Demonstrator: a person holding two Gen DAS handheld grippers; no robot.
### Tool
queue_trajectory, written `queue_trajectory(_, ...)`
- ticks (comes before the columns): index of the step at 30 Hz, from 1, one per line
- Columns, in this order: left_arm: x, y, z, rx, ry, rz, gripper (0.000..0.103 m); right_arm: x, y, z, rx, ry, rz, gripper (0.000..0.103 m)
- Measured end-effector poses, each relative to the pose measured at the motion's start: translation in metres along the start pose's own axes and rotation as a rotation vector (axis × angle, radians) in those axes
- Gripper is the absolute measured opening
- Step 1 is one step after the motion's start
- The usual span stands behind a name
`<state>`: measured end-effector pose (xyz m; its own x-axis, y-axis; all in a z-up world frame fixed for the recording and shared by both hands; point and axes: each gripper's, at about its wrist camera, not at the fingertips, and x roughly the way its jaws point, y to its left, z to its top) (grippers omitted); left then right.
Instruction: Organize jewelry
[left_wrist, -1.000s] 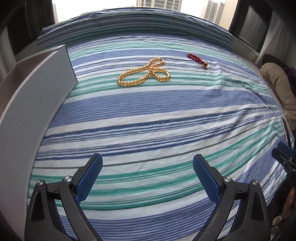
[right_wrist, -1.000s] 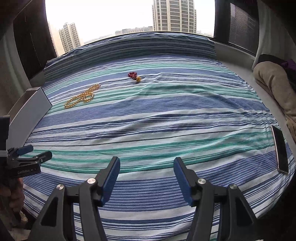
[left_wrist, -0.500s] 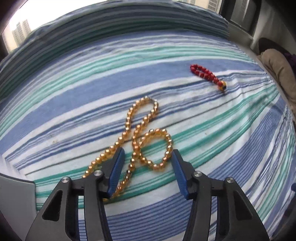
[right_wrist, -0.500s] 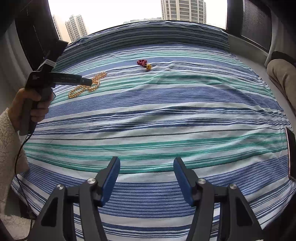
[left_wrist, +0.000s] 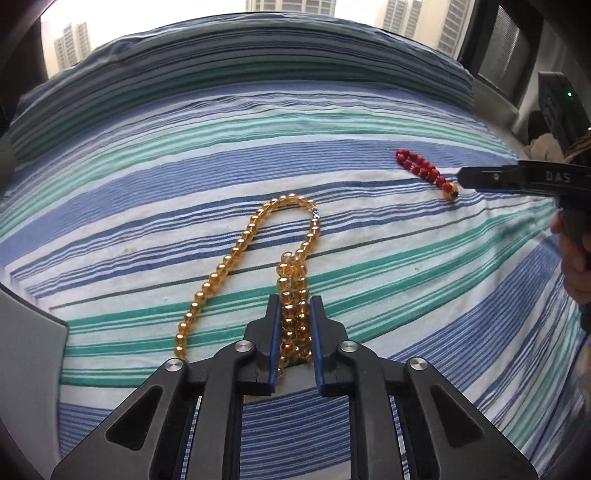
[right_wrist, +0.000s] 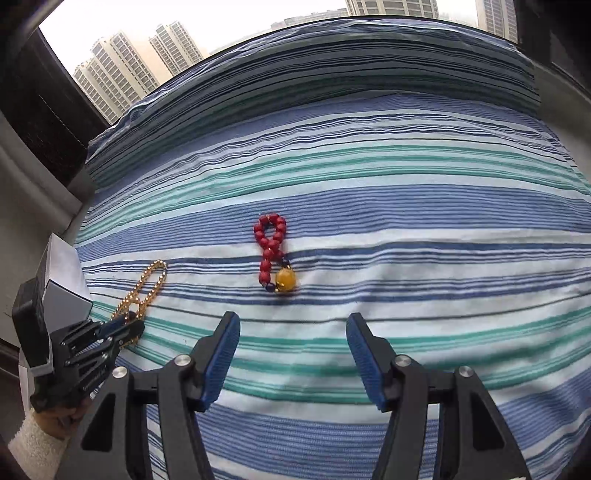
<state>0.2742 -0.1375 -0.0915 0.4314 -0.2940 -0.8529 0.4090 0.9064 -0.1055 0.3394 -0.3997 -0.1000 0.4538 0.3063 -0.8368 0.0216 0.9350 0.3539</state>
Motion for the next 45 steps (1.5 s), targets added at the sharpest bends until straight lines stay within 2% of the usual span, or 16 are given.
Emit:
queue_trajectory(5,-0.017,0.010,-0.021,-0.031,0.025,-0.030,0.013,0.047,0.033,0.016,-0.108,0.000,-0.119,0.058)
queue_trajectory(6,-0.023,0.012,-0.028,-0.036,0.031,-0.037,0.013,0.050,0.037,0.014,-0.120,-0.004,-0.146,0.048)
queue_trajectory(8,-0.034,0.016,-0.042,-0.040,0.042,-0.061,0.013,0.044,0.042,0.009,-0.139,-0.018,-0.165,0.013)
queue_trajectory(9,-0.040,0.018,-0.050,-0.034,0.050,-0.071,0.013,0.037,0.044,0.004,-0.130,-0.017,-0.145,0.010)
queue_trajectory(14,-0.085,0.025,-0.106,0.007,0.066,-0.116,0.005,-0.010,0.073,-0.050,-0.217,0.042,-0.052,0.010)
queue_trajectory(18,-0.119,0.034,-0.154,-0.018,0.073,-0.121,0.005,-0.050,0.101,-0.124,-0.302,0.128,0.027,0.010)
queue_trajectory(22,-0.135,0.036,-0.191,-0.015,0.098,-0.097,0.006,-0.080,0.111,-0.199,-0.275,0.149,0.108,0.010)
queue_trajectory(23,-0.138,0.036,-0.197,-0.014,0.103,-0.089,0.009,-0.084,0.113,-0.212,-0.266,0.132,0.103,0.012)
queue_trajectory(24,-0.141,0.037,-0.203,-0.017,0.104,-0.083,0.023,-0.089,0.116,-0.225,-0.266,0.107,0.076,0.013)
queue_trajectory(25,-0.144,0.037,-0.206,-0.025,0.103,-0.076,0.047,-0.093,0.114,-0.237,-0.261,0.082,0.044,0.018)
queue_trajectory(26,-0.149,0.038,-0.209,-0.037,0.091,-0.065,0.058,-0.097,0.112,-0.245,-0.233,0.055,0.018,0.040)
queue_trajectory(27,-0.150,0.040,-0.209,-0.052,0.075,-0.060,0.066,-0.104,0.108,-0.253,-0.192,0.021,0.016,0.053)
queue_trajectory(33,-0.150,0.041,-0.204,-0.088,0.039,-0.087,0.067,-0.117,0.079,-0.274,-0.010,-0.058,0.035,0.054)
queue_trajectory(37,-0.133,0.028,-0.179,-0.044,0.018,-0.057,0.068,-0.116,0.076,-0.273,-0.007,-0.047,0.015,0.054)
queue_trajectory(41,-0.103,0.021,-0.148,-0.014,0.020,0.002,0.068,-0.131,0.082,-0.265,-0.012,-0.117,0.038,0.054)
queue_trajectory(45,-0.091,0.017,-0.152,-0.009,0.030,0.038,0.064,-0.144,0.083,-0.260,-0.026,-0.154,0.013,0.054)
